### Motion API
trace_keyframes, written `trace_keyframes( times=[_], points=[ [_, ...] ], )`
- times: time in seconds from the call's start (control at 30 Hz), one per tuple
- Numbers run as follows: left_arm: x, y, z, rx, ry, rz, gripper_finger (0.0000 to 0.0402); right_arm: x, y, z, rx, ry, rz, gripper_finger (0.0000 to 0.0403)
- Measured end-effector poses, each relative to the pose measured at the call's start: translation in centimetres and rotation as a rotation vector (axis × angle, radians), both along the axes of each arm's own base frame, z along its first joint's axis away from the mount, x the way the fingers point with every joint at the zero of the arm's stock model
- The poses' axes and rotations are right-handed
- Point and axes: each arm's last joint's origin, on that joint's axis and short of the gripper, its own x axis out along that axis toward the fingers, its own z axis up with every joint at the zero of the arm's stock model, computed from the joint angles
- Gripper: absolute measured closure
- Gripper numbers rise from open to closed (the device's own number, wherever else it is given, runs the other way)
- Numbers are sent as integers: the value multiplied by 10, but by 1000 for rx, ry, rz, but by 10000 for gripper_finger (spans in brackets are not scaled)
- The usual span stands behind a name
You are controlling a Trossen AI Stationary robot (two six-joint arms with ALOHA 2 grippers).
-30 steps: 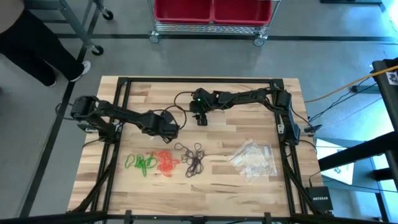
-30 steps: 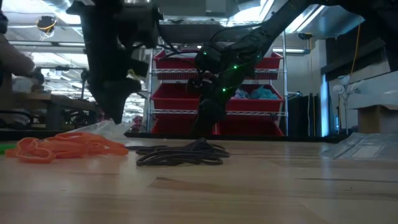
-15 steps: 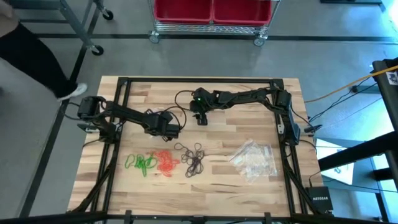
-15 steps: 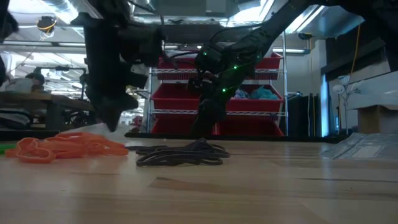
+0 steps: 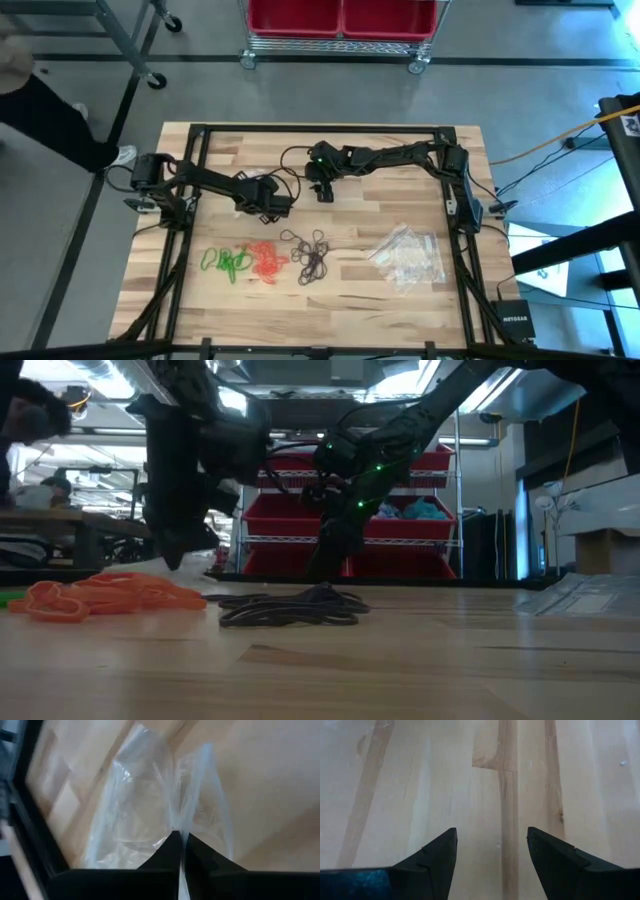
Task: Sort rubber bands
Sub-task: Open the transparent zip bag
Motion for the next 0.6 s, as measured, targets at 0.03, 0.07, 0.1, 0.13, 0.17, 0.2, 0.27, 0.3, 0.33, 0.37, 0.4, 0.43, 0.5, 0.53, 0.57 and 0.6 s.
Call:
trace_keyframes(
  times=[0.03, 0.07, 0.1, 0.13, 0.17, 0.2, 0.27, 0.3, 0.33, 0.37, 0.4, 0.43, 0.5, 0.53, 0.57, 0.6],
  points=[
    [1, -1, 7, -13, -33, 2, 399, 0, 1, 0, 14, 1, 3, 169],
    [3, -2, 15, -25, -74, 3, 400, -2, 2, 4, 38, 1, 5, 169],
    [4, -3, 25, -33, -120, 3, 400, -2, 4, 6, 57, 2, 14, 169],
    [4, -5, 36, -39, -167, 2, 401, -3, 5, 12, 69, -15, 16, 169],
    [4, -6, 46, -42, -215, 1, 401, -4, 7, 19, 87, -28, 18, 169],
    [2, -6, 56, -43, -256, 0, 401, -5, 11, 27, 107, -42, 26, 169],
    [-4, -7, 74, -45, -340, -5, 401, -6, 18, 44, 143, -89, 39, 169],
    [-6, -6, 80, -44, -374, -13, 401, -6, 23, 54, 156, -120, 53, 169],
    [-8, -6, 88, -43, -419, -20, 401, -7, 29, 64, 164, -151, 64, 169],
    [-10, -5, 93, -40, -457, -26, 401, -6, 36, 73, 161, -185, 81, 169],
    [-12, -4, 98, -39, -484, -34, 401, -5, 44, 82, 159, -224, 95, 169],
    [-14, -3, 103, -38, -512, -37, 401, -3, 52, 91, 151, -266, 112, 169],
    [-15, 0, 111, -44, -560, -61, 401, 1, 71, 103, 128, -335, 160, 169],
    [-15, 1, 114, -54, -579, -79, 401, 3, 80, 106, 99, -365, 186, 169],
    [-15, 2, 116, -68, -590, -98, 401, 5, 88, 107, 64, -378, 208, 169],
    [-15, 4, 118, -87, -602, -117, 401, 7, 96, 107, 16, -383, 235, 169]
  ],
)
